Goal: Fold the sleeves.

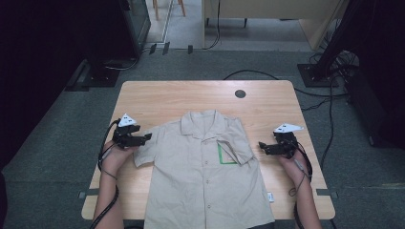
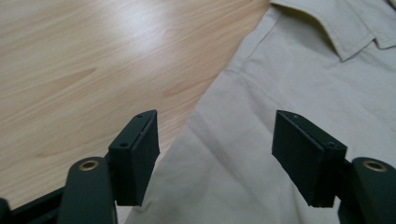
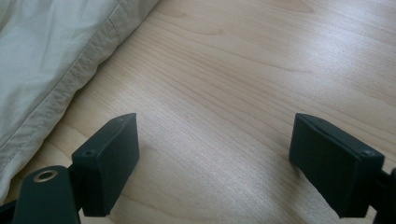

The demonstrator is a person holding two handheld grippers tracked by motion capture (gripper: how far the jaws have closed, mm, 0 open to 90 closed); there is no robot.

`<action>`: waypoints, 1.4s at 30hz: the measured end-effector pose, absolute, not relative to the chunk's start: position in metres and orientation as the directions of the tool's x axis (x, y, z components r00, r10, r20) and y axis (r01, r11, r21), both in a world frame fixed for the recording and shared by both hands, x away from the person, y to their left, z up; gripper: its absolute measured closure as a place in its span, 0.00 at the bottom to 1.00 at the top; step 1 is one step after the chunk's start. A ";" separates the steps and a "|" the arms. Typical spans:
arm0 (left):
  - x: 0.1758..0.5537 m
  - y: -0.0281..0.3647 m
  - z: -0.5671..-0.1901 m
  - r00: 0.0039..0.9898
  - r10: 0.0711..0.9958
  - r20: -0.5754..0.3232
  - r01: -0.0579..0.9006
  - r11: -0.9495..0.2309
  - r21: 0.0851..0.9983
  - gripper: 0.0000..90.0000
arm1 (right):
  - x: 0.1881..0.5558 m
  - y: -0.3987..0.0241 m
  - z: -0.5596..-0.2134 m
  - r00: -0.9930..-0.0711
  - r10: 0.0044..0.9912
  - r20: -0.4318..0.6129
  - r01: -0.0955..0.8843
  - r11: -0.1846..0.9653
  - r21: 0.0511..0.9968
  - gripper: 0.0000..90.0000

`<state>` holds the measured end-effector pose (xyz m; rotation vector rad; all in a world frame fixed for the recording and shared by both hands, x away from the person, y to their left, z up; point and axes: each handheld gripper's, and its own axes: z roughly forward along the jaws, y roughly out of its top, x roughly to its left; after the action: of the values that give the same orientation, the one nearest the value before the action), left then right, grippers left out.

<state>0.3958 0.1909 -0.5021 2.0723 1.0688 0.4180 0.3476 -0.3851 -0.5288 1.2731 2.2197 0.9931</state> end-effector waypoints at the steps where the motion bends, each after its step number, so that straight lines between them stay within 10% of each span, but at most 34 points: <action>1: 0.396 0.193 -0.503 0.598 0.799 -0.064 0.560 -0.359 0.747 0.36 | 0.347 -0.385 -0.529 -0.507 0.862 0.011 0.582 0.333 0.742 0.17; 25: 0.386 0.224 -0.517 0.596 0.801 -0.054 0.558 -0.364 0.745 0.36 | 0.347 -0.385 -0.529 -0.505 0.863 0.010 0.582 0.333 0.742 0.17; 42: 0.380 0.226 -0.525 0.592 0.806 -0.020 0.518 -0.362 0.775 0.81 | 0.347 -0.385 -0.529 -0.503 0.864 0.009 0.583 0.331 0.742 0.17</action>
<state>0.3802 0.2263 -0.5253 2.0468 1.0476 0.4729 0.3466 -0.3850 -0.5289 1.2794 2.2133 0.9903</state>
